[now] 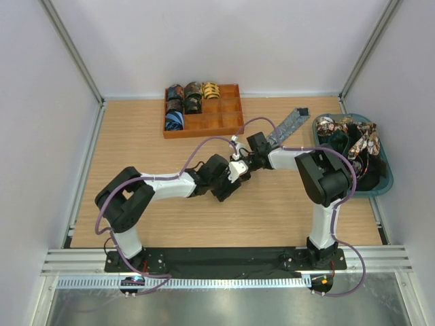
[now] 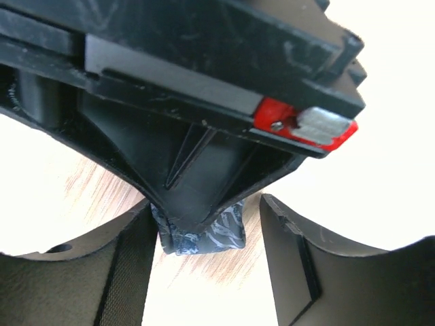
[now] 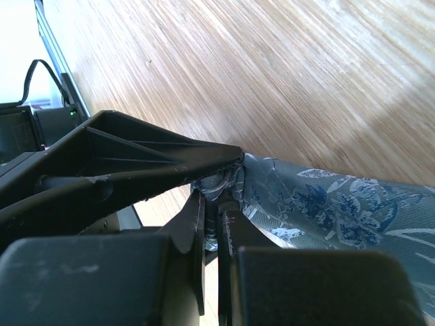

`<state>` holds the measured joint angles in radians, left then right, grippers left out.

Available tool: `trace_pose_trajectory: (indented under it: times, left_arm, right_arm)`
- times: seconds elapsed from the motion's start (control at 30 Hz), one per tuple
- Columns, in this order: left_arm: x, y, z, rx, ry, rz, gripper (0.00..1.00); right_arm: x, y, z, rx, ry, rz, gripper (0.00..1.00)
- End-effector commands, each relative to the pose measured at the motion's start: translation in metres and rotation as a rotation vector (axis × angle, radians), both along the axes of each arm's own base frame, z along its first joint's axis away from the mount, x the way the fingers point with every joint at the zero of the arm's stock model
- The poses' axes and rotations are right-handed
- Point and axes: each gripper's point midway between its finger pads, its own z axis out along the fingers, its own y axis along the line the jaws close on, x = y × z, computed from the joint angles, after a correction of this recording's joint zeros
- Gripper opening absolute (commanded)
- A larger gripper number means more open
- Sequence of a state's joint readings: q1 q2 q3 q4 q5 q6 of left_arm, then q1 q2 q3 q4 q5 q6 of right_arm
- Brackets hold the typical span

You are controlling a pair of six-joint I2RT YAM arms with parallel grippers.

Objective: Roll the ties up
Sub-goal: Roll the tie

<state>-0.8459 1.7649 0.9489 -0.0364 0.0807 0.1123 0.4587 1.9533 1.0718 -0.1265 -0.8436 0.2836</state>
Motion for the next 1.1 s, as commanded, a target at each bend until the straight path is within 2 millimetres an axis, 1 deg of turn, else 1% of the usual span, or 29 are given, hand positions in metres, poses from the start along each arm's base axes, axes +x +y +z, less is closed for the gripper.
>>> trace_pose_trajectory:
  times: [0.0,0.03,0.2,0.23,0.3,0.4,0.47,0.5,0.57,0.6,0.63,0.67,0.7,0.83,0.9,0.93,1.0,1.03,1.07]
  left_arm:
    - [-0.002,0.007,-0.005,0.029,0.022,-0.003,0.59]
    - [-0.001,0.008,-0.005,0.032,0.022,0.002,0.57]
    - [0.0,0.01,-0.01,0.057,0.034,0.007,0.49]
    - [0.0,0.01,-0.01,0.062,0.034,0.011,0.46]
    - [0.001,0.011,-0.011,0.068,0.039,0.017,0.44]
    - [0.0,0.014,-0.012,0.079,0.046,0.03,0.42]
    - [0.0,0.016,-0.011,0.086,0.046,0.04,0.38]
    - [-0.001,0.017,-0.012,0.095,0.054,0.042,0.37]
    - [-0.001,0.017,-0.013,0.101,0.065,0.054,0.35]
    - [-0.001,0.018,-0.014,0.109,0.07,0.057,0.34]
    - [-0.002,0.019,-0.015,0.114,0.078,0.06,0.34]
    - [-0.002,0.02,-0.016,0.123,0.084,0.063,0.33]
    - [-0.002,0.022,-0.018,0.133,0.087,0.068,0.33]
    - [-0.003,0.025,-0.023,0.16,0.113,0.082,0.3]
    - [-0.006,0.027,-0.024,0.164,0.135,0.094,0.3]
    - [-0.006,0.027,-0.025,0.16,0.152,0.095,0.3]
    - [-0.007,0.029,-0.027,0.157,0.192,0.108,0.29]
    - [-0.009,0.03,-0.029,0.159,0.208,0.11,0.28]
    - [-0.009,0.032,-0.031,0.168,0.219,0.115,0.29]
  right_arm:
    - [0.003,-0.012,-0.02,-0.065,0.002,-0.003,0.01]
    - [0.005,-0.013,-0.023,-0.073,0.006,-0.01,0.01]
    - [0.009,-0.022,-0.044,-0.138,0.021,-0.04,0.02]
    - [0.01,-0.023,-0.045,-0.146,0.019,-0.044,0.03]
    - [0.01,-0.025,-0.051,-0.161,0.026,-0.053,0.05]
    - [0.012,-0.025,-0.052,-0.168,0.027,-0.064,0.08]
    - [0.012,-0.024,-0.048,-0.16,0.024,-0.068,0.11]
    - [0.013,-0.023,-0.045,-0.154,0.017,-0.072,0.15]
    - [0.016,-0.021,-0.032,-0.131,-0.005,-0.09,0.19]
    - [0.013,-0.02,-0.028,-0.119,0.001,-0.091,0.25]
    - [0.013,-0.02,-0.023,-0.11,-0.004,-0.097,0.28]
    - [0.016,-0.018,-0.013,-0.09,-0.017,-0.107,0.31]
    - [0.016,-0.017,-0.009,-0.08,-0.02,-0.11,0.35]
    - [0.021,-0.02,0.005,-0.033,-0.006,-0.15,0.38]
    - [0.027,-0.019,0.017,0.009,-0.013,-0.173,0.38]
    - [0.027,-0.021,0.018,0.017,-0.005,-0.187,0.38]
    - [0.04,-0.026,0.031,0.053,-0.046,-0.224,0.38]
    - [0.04,-0.029,0.033,0.058,-0.034,-0.248,0.38]
    - [0.048,-0.035,0.038,0.073,-0.051,-0.275,0.38]
